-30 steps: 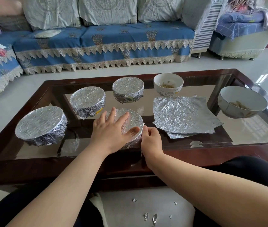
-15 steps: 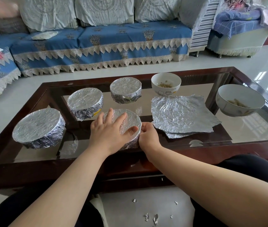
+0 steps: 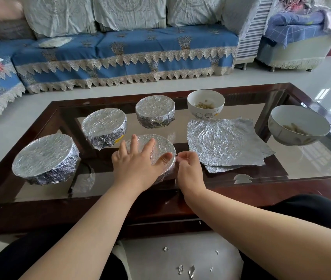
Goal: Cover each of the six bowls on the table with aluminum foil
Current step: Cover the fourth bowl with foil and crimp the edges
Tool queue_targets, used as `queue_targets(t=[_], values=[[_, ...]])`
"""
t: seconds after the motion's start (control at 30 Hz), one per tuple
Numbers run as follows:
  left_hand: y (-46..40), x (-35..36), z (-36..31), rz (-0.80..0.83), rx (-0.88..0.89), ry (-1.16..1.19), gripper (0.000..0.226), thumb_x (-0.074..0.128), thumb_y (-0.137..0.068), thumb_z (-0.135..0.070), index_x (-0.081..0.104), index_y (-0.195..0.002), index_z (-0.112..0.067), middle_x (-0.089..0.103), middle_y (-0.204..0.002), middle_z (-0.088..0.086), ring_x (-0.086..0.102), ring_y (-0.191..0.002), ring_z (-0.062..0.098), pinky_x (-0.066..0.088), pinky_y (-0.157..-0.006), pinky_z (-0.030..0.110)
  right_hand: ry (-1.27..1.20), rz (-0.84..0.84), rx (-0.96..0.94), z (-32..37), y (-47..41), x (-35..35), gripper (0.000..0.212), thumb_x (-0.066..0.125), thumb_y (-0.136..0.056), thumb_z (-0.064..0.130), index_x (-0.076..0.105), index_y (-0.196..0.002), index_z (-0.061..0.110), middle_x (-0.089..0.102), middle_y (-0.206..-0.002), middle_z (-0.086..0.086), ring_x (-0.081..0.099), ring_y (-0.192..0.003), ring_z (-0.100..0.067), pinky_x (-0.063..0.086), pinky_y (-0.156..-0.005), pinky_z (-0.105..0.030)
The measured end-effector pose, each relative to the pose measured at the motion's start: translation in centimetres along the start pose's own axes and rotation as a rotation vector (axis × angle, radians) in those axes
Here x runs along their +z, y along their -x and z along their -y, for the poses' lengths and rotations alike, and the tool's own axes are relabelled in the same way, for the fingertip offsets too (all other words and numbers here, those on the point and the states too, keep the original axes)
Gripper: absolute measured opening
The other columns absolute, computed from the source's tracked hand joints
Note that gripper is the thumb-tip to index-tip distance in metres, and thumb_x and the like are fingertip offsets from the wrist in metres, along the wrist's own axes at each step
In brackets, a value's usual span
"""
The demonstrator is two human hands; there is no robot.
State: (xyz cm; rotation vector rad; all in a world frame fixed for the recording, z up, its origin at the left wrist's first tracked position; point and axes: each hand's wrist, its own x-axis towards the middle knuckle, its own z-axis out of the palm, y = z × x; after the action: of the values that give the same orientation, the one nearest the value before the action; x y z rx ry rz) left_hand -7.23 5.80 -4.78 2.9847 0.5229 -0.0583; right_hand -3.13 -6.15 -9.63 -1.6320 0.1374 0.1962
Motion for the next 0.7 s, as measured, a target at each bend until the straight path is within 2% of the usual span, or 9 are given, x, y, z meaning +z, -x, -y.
queue_targets(t=[0.03, 0.13, 0.27, 0.4, 0.47, 0.5, 0.7], values=[[0.0, 0.0, -0.2, -0.004, -0.020, 0.005, 0.098, -0.004, -0.068, -0.087, 0.014, -0.155, -0.044, 0.001, -0.167, 0.009, -0.003, -0.151, 0.036, 0.010, -0.117, 0.055, -0.029, 0.012, -0.018, 0.1, 0.4, -0.1, 0.015, 0.041, -0.089, 0.020, 0.056, -0.093, 0.021, 0.064, -0.086, 0.005, 0.060, -0.081, -0.017, 0.049, -0.085, -0.044], [-0.1, 0.0, -0.8, -0.009, -0.073, 0.022, 0.097, -0.005, -0.071, -0.085, 0.014, -0.155, -0.042, 0.000, -0.167, 0.011, -0.003, -0.151, 0.038, 0.010, -0.117, 0.057, 0.001, 0.096, -0.109, 0.0, 1.6, -0.5, 0.029, 0.036, -0.102, 0.034, 0.054, -0.094, 0.013, 0.059, -0.086, 0.003, 0.054, -0.083, -0.012, 0.042, -0.078, -0.025], [-0.1, 0.0, -1.3, -0.013, -0.105, 0.018, 0.098, -0.008, -0.070, -0.084, 0.014, -0.155, -0.040, 0.001, -0.167, 0.011, -0.001, -0.150, 0.041, 0.011, -0.116, 0.058, 0.089, 0.088, -0.209, -0.5, 1.3, -0.5, 0.022, 0.038, -0.103, 0.033, 0.055, -0.099, 0.019, 0.056, -0.110, -0.004, 0.052, -0.104, -0.014, 0.036, -0.086, -0.014], [-0.2, 0.0, -1.5, -0.022, -0.113, 0.017, 0.098, -0.008, -0.070, -0.084, 0.017, -0.154, -0.040, 0.002, -0.167, 0.011, -0.001, -0.150, 0.040, 0.012, -0.116, 0.059, 0.050, 0.041, -0.147, -1.1, 1.1, 0.4, 0.022, 0.040, -0.102, 0.033, 0.054, -0.110, 0.019, 0.061, -0.108, -0.005, 0.057, -0.100, -0.016, 0.043, -0.087, -0.022], [-0.2, 0.0, -1.5, -0.020, -0.111, 0.021, 0.096, -0.007, -0.071, -0.083, 0.017, -0.154, -0.040, 0.002, -0.167, 0.011, -0.001, -0.150, 0.041, 0.012, -0.115, 0.059, 0.016, 0.002, -0.097, -1.0, 1.2, 0.7, 0.018, 0.041, -0.102, 0.032, 0.051, -0.105, 0.018, 0.060, -0.103, -0.003, 0.055, -0.088, -0.008, 0.039, -0.073, -0.012], [-0.2, 0.0, -1.5, -0.019, -0.110, 0.023, 0.096, -0.007, -0.072, -0.083, 0.017, -0.154, -0.040, 0.002, -0.167, 0.011, -0.001, -0.150, 0.041, 0.012, -0.115, 0.059, 0.004, -0.015, -0.067, -0.9, 1.2, 0.8, 0.017, 0.041, -0.102, 0.032, 0.050, -0.102, 0.017, 0.059, -0.101, -0.002, 0.054, -0.084, -0.007, 0.037, -0.068, -0.012], [-0.3, 0.2, -1.5, -0.023, -0.109, 0.026, 0.097, -0.008, -0.072, -0.084, 0.017, -0.154, -0.040, 0.002, -0.167, 0.010, -0.002, -0.150, 0.040, 0.011, -0.116, 0.059, -0.050, -0.086, 0.040, -0.8, 0.9, 1.6, 0.025, 0.044, -0.101, 0.034, 0.054, -0.103, 0.010, 0.061, -0.099, -0.003, 0.057, -0.091, -0.016, 0.041, -0.083, -0.027]])
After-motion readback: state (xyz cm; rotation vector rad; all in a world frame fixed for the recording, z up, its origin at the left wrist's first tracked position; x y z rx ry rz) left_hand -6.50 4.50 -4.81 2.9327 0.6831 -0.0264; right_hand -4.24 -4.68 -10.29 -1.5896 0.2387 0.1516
